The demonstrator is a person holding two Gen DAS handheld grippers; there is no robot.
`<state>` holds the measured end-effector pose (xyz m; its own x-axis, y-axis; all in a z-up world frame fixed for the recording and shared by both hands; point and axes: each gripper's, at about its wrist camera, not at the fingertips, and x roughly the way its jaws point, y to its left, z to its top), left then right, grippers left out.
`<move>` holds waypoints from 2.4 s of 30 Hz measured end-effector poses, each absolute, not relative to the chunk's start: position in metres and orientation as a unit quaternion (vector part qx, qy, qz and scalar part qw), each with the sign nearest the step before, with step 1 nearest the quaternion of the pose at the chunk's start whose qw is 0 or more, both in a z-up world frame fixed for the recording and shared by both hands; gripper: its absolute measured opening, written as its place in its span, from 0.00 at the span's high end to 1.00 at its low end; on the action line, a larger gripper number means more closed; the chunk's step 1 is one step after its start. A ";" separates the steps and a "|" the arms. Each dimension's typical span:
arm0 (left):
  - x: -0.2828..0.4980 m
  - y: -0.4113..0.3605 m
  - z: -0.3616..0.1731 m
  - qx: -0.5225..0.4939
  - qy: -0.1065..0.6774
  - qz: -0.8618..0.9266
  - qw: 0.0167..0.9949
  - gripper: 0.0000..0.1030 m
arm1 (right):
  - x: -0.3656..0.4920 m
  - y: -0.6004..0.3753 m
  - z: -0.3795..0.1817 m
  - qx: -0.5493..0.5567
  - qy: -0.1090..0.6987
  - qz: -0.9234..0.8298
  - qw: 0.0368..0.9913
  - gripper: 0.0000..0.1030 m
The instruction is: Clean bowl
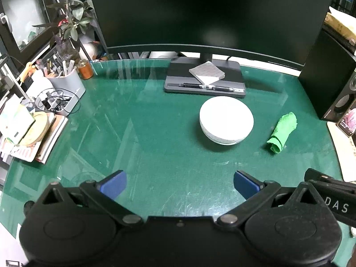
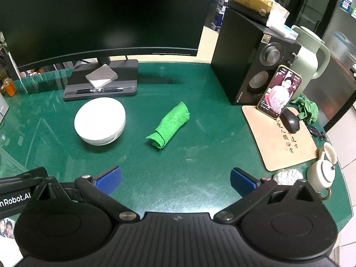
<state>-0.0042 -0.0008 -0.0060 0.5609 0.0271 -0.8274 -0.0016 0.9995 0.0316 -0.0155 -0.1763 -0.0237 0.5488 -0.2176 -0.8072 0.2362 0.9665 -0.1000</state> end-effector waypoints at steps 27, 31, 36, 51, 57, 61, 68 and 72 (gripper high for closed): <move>0.011 -0.009 -0.013 0.012 0.496 0.009 0.868 0.00 | -0.014 -0.175 -0.025 0.007 0.461 -0.131 0.877 0.00; 0.012 -0.008 -0.014 0.010 0.499 0.008 0.866 0.00 | -0.013 -0.176 -0.026 0.007 0.464 -0.131 0.876 0.00; 0.015 -0.004 -0.018 0.022 0.485 0.021 0.874 0.00 | -0.010 -0.179 -0.025 0.019 0.455 -0.127 0.881 0.00; 0.084 0.011 -0.053 -0.041 0.471 -0.022 0.881 0.00 | 0.035 -0.221 -0.068 0.153 0.417 -0.061 0.894 0.34; 0.124 0.010 -0.073 -0.081 0.482 -0.005 0.872 0.00 | 0.066 -0.239 -0.089 0.180 0.414 -0.098 0.887 0.35; 0.147 -0.004 -0.094 -0.056 0.502 0.008 0.863 0.00 | 0.091 -0.255 -0.106 0.201 0.426 -0.118 0.874 0.40; 0.168 -0.020 -0.128 -0.039 0.534 0.000 0.845 0.01 | 0.130 -0.263 -0.145 0.199 0.455 -0.131 0.858 0.46; 0.179 -0.026 -0.140 -0.038 0.546 -0.003 0.837 0.17 | 0.145 -0.253 -0.157 0.157 0.461 -0.126 0.864 0.59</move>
